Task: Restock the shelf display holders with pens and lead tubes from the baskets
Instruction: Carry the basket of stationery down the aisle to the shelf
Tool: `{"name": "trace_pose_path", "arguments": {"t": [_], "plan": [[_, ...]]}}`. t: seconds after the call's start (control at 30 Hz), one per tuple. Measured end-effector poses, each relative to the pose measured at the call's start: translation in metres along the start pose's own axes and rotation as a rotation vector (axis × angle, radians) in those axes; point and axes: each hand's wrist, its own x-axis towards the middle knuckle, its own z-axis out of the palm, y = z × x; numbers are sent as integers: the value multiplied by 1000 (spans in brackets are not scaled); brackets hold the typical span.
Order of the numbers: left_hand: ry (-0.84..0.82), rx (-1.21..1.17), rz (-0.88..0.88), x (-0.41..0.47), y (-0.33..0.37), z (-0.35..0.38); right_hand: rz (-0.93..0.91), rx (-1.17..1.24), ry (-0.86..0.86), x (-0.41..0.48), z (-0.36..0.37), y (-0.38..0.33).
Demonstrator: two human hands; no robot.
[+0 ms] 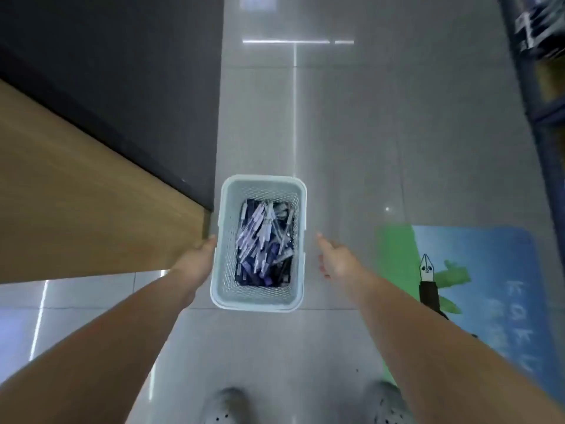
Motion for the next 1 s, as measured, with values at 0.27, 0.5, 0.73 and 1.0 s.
{"name": "trace_pose_path", "arguments": {"t": [0.27,0.5,0.73,1.0], "plan": [[-14,-104,50,50,-11,26,-135,-56,35,27,43,9],[3,-101,132,4,15,32,-201,-82,43,-18,0,6],[3,-159,190,-181,102,6,-286,0,42,-182,-123,-45],[40,-247,335,-454,235,-52,-490,0,80,-415,-307,-142]]}}
